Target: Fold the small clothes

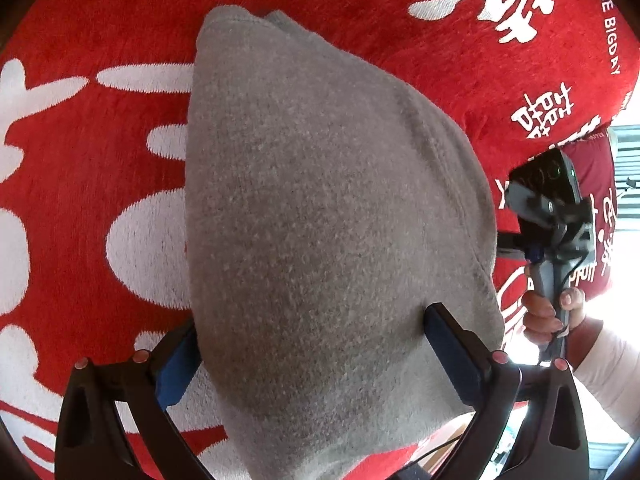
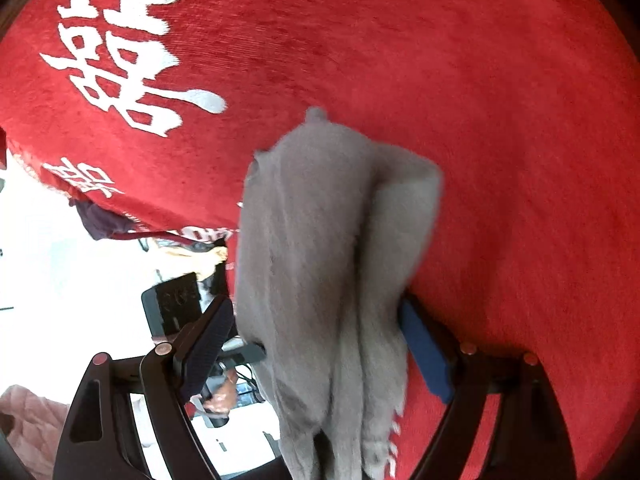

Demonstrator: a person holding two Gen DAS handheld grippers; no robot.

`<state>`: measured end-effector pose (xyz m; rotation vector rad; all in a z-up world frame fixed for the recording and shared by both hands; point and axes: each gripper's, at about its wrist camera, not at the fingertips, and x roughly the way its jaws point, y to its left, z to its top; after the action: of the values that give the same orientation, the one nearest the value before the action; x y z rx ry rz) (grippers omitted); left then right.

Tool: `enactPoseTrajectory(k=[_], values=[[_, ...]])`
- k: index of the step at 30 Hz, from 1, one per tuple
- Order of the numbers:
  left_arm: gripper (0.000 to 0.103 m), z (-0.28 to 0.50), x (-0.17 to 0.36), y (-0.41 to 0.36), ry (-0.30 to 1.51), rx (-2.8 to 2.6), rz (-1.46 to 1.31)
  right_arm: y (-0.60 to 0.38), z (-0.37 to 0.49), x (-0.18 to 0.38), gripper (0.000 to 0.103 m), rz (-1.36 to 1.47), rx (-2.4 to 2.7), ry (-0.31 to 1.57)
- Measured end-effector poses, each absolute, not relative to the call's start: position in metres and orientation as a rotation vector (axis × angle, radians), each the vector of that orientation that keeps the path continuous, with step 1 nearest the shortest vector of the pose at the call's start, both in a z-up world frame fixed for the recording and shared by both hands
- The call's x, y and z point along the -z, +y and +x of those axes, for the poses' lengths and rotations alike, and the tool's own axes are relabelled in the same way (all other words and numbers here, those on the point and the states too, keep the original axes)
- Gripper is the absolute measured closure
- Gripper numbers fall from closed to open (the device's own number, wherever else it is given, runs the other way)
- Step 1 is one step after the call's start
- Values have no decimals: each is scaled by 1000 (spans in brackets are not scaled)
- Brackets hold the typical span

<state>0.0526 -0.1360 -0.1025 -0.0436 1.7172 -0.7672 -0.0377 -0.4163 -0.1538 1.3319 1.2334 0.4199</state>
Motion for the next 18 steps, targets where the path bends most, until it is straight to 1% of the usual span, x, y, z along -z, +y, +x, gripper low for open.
enactPoseTrajectory(k=[3,5,6,7,8,10,12,15,18], values=[[2,53,102,-139,1710,747,-45,-411,-26,151,16,1312,-423,1226],[9,52,100,-140,1698,721,-33,-407,-23,150,22,1289,-381,1265],[17,51,98,-140,1687,702,-19,-407,-24,150,41,1278,-345,1291],[25,50,96,-139,1679,697,-15,-408,-27,152,63,1262,-304,1324],[29,50,94,-138,1666,703,-21,-410,-31,155,63,1282,-287,1334],[44,48,86,-135,1640,732,-18,-406,-34,148,66,1284,-285,1308],[50,47,79,-133,1630,764,-22,-400,-32,139,66,1307,-305,1272],[53,49,69,-126,1633,804,-90,-389,-31,121,66,1347,-332,1237],[53,47,56,-120,1617,835,-111,-380,-33,106,66,1370,-341,1225]])
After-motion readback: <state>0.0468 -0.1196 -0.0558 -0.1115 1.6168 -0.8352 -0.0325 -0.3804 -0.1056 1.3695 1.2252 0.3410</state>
